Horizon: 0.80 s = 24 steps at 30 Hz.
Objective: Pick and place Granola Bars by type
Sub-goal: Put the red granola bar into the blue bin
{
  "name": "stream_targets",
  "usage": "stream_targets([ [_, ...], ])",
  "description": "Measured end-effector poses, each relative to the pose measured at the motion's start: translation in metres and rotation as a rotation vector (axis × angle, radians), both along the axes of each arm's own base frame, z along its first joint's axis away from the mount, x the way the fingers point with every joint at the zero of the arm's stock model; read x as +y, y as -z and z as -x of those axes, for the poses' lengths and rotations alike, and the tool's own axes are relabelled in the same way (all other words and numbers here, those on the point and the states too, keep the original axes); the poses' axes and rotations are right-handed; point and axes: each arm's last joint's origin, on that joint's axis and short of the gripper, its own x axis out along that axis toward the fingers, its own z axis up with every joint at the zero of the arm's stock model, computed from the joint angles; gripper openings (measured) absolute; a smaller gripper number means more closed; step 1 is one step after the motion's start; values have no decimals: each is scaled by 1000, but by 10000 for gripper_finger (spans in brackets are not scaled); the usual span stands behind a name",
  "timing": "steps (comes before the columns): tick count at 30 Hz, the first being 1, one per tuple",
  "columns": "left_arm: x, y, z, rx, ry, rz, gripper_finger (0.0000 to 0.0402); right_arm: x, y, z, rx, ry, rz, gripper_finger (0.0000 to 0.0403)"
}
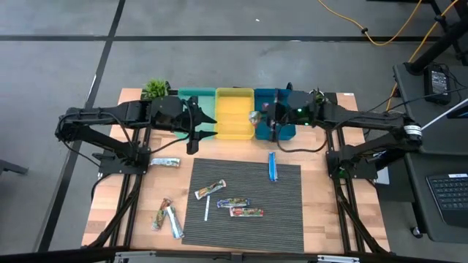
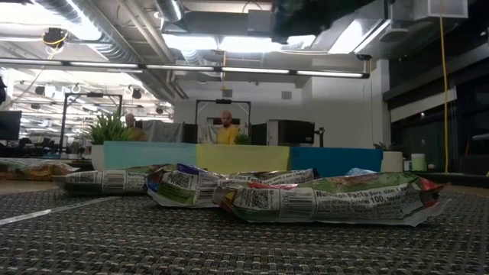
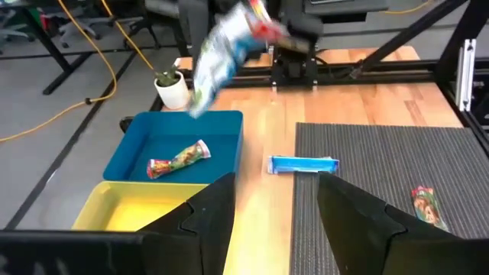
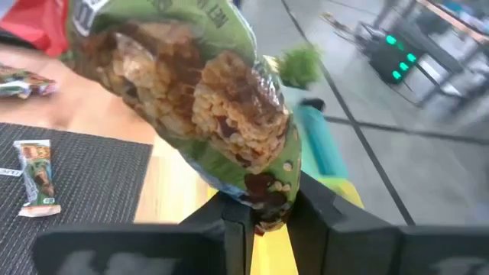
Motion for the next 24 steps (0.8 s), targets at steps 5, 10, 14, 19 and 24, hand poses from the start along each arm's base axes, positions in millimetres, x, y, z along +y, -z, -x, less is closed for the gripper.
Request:
stream_targets([
  [5,0,1,0,4,0,1,175,4,-10,26,32,81,-48,64],
  [10,0,1,0,0,0,0,175,5,-17,43,31,175,-58,64],
  [14,0,1,0,0,0,-2,175,-1,-29,55,92,313,-49,64],
  [19,0,0,-1,-8,5,-13,175,-20,-64,69,159,435,-68,64],
  [24,0,-2,-2,-33,11,-27,175,-38,-98,83,140,536,-70,64],
])
